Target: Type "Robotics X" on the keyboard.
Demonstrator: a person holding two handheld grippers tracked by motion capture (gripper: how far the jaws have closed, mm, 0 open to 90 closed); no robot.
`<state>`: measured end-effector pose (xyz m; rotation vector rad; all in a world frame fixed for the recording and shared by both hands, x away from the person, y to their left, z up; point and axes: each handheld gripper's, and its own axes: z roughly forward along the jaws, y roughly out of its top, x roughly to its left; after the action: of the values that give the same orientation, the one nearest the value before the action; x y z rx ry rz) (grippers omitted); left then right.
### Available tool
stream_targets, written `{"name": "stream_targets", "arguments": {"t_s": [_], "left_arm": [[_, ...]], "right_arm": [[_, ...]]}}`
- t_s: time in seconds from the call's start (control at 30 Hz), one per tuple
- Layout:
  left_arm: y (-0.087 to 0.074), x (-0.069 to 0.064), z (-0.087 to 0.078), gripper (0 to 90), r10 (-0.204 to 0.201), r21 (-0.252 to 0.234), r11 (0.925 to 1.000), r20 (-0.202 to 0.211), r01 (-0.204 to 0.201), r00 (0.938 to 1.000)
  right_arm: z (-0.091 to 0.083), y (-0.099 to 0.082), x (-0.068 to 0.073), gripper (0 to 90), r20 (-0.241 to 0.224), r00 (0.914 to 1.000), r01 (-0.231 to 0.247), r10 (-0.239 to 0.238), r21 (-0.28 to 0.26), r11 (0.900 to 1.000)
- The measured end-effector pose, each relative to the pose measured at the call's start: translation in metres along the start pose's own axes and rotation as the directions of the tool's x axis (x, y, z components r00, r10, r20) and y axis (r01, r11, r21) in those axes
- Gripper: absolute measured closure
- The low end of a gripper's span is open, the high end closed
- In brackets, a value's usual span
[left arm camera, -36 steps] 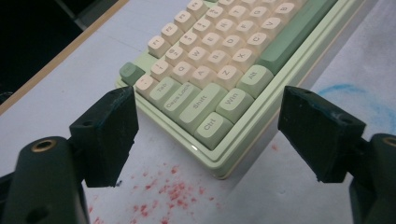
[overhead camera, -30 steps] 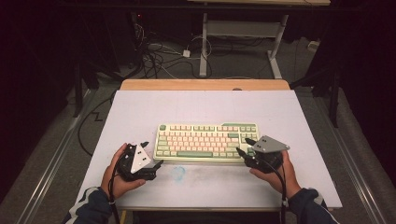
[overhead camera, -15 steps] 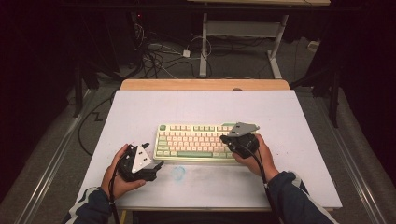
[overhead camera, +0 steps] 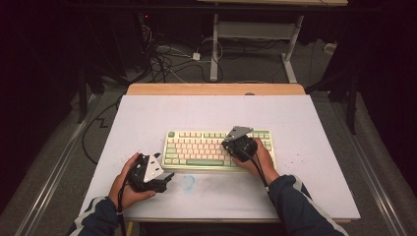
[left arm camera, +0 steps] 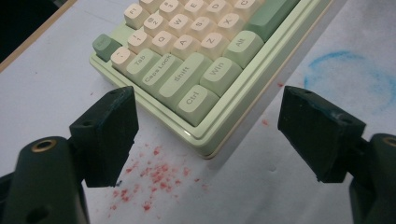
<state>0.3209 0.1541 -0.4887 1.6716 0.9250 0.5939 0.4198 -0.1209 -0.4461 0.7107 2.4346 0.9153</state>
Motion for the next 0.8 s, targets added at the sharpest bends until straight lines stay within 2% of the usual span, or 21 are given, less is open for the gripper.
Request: {"name": "stream_targets", "arguments": {"t_s": [0.43, 0.6, 0.8], "left_arm": [[-0.0024, -0.0011, 0.0016, 19.1, -0.004, 0.025, 0.9997, 0.006, 0.004, 1.0000], [-0.0028, -0.0015, 0.0016, 19.1, 0.002, 0.033, 0.9995, 0.008, -0.002, 1.0000], [-0.0023, -0.0013, 0.0015, 19.1, -0.011, 0.029, 0.9995, 0.006, 0.011, 0.9999]], "right_arm": [[0.0051, 0.0040, 0.0044, 90.0, 0.006, 0.9999, 0.009, -0.009, -0.007, 0.9999], [0.0065, 0.0038, 0.0064, 90.0, 0.004, 0.9996, 0.028, -0.028, 0.023, 0.9994], [-0.0006, 0.0037, 0.0039, 89.3, -0.002, 0.9999, 0.011, -0.011, -0.005, 0.9999]]}}
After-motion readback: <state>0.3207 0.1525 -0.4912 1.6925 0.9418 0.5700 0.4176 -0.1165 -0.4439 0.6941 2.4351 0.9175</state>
